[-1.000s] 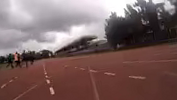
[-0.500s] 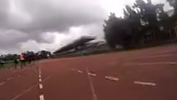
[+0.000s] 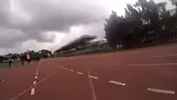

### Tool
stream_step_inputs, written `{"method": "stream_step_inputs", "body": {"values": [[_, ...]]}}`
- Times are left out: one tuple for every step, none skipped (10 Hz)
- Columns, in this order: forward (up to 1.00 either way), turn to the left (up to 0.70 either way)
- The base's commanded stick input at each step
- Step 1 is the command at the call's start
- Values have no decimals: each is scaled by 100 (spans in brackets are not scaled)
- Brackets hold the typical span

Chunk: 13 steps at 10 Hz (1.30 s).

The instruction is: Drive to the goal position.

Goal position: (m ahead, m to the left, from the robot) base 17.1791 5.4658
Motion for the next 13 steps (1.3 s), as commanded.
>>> {"method": "stream_step_inputs", "body": {"values": [[70,0],[70,0],[70,0],[70,0],[70,0],[70,0],[70,0],[70,0],[70,0],[70,0],[70,0],[70,0],[70,0]]}}
